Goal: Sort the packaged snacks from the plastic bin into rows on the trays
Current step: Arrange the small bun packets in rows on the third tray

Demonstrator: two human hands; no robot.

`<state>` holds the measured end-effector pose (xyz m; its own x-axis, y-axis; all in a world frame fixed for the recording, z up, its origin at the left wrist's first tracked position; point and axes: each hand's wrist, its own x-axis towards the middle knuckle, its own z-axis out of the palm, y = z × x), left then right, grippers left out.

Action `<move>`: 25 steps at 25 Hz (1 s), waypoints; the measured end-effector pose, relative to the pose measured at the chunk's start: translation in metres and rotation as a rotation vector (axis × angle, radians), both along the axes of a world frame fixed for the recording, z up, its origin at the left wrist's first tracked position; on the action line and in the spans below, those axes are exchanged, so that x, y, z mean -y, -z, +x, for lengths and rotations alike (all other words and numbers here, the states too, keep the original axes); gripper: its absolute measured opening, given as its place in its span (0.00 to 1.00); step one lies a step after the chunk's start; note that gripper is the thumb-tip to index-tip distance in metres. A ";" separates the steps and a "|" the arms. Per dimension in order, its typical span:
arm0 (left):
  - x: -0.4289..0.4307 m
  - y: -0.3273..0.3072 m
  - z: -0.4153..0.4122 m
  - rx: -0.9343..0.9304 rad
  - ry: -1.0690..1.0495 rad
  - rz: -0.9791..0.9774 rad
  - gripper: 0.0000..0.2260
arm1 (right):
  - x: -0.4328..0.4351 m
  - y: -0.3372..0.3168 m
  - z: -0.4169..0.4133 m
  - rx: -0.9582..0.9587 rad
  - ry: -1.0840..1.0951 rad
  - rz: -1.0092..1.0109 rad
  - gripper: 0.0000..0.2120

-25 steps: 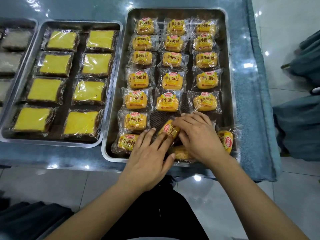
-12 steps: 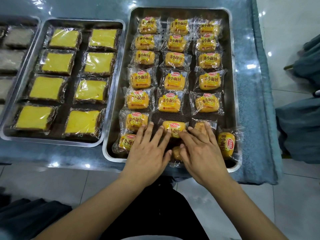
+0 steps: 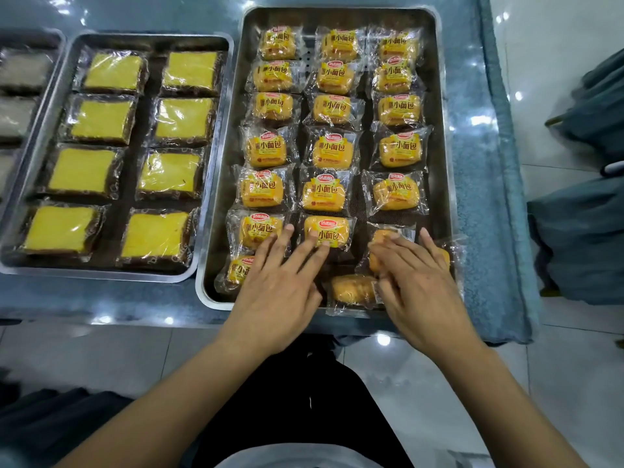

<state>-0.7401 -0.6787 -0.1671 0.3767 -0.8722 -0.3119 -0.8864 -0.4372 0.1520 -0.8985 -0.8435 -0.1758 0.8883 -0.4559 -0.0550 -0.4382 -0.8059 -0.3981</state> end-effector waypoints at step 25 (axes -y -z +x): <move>-0.006 0.000 -0.008 -0.247 -0.131 -0.107 0.22 | 0.000 0.000 0.008 -0.041 0.199 0.144 0.07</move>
<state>-0.7486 -0.6724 -0.1674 0.4119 -0.8543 -0.3170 -0.7540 -0.5149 0.4078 -0.8910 -0.8433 -0.1762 0.7777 -0.6064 -0.1660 -0.6006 -0.6386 -0.4812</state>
